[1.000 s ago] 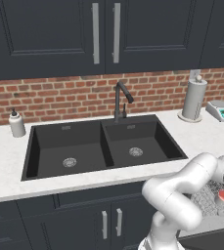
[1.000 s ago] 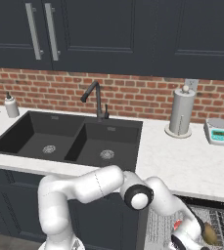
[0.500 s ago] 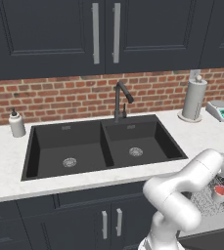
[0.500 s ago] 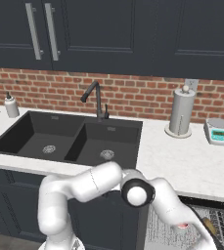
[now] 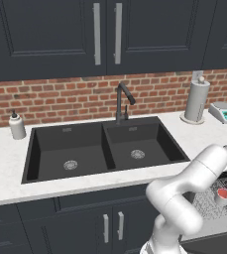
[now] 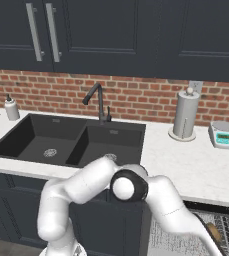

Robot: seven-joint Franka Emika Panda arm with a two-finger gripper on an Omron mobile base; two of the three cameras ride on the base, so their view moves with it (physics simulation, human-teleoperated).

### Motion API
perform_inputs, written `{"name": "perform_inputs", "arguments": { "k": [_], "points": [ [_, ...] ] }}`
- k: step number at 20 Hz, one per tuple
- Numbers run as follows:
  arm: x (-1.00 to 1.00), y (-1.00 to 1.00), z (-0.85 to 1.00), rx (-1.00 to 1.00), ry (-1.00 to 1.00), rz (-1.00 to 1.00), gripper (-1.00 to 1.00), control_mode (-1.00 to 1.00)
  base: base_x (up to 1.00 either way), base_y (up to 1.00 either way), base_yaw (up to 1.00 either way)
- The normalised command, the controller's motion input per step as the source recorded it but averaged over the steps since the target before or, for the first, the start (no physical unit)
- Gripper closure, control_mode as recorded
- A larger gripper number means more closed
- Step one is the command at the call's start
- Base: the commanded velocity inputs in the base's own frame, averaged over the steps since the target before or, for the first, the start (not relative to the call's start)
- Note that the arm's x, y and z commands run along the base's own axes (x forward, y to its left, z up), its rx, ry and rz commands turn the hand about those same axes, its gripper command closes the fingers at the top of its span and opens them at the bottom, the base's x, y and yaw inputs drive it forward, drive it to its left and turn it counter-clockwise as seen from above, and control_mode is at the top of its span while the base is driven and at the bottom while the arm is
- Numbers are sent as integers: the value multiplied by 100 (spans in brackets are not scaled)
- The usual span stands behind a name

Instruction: Pick up the cup and bowl from the counter, place them in the dishwasher, and close the dishwasher door.

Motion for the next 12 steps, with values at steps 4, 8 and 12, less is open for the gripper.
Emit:
{"name": "perform_inputs", "arguments": {
  "k": [4, 8, 12],
  "points": [
    [-100, 4, 100, 0, 4, 0, -100, -100, 0, 0, 0],
    [-100, 0, 92, 0, 5, 0, -100, -100, 0, 0, 0],
    [-100, -2, 25, 0, 2, 0, -100, -100, 0, 0, 0]
  ]
}}
